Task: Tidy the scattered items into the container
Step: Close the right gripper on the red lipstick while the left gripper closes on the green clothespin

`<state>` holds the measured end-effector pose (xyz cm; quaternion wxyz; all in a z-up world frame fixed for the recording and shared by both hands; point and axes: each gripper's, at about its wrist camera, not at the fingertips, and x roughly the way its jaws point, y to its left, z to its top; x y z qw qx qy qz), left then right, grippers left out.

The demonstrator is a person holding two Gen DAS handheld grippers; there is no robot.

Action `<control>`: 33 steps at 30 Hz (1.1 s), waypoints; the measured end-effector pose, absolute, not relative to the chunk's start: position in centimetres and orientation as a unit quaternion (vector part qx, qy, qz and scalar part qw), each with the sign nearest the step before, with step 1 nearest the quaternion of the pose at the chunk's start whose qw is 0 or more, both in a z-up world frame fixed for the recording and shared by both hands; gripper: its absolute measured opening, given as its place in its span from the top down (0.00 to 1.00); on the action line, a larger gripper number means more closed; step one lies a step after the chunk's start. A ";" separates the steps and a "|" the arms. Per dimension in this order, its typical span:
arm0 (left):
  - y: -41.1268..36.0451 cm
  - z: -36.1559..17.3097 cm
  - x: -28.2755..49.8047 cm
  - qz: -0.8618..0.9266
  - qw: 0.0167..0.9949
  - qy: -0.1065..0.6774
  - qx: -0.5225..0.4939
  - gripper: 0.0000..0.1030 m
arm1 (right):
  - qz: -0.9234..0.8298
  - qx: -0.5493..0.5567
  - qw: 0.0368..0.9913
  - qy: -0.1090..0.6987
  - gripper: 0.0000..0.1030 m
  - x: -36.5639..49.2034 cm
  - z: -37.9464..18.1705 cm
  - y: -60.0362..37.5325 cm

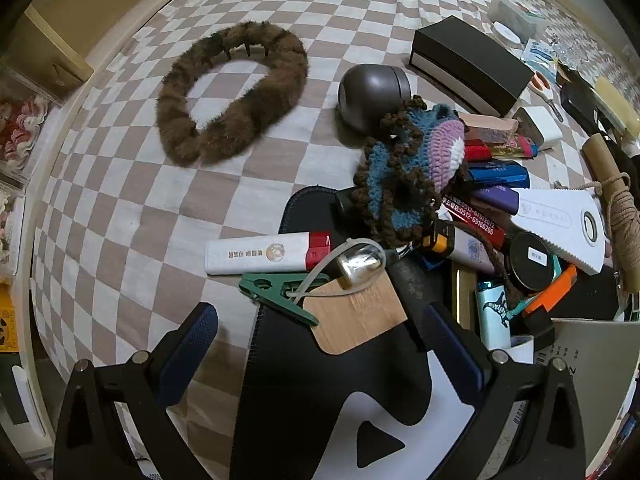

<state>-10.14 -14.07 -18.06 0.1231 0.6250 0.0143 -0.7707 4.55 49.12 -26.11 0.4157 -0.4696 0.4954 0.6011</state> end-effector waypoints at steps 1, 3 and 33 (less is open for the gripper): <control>-14.2 -18.1 -10.1 -0.770 0.123 0.016 0.625 0.00 | 0.601 -0.477 0.416 0.489 0.37 4.0 -26.3 49.1; -14.4 -18.1 -10.1 -0.769 0.123 0.019 0.627 0.00 | 0.600 -0.491 0.417 0.473 0.38 3.2 -26.5 49.1; -18.1 -19.5 -9.7 -0.737 0.171 0.139 0.639 0.02 | 0.625 -0.586 0.376 0.353 0.42 3.4 -27.2 44.5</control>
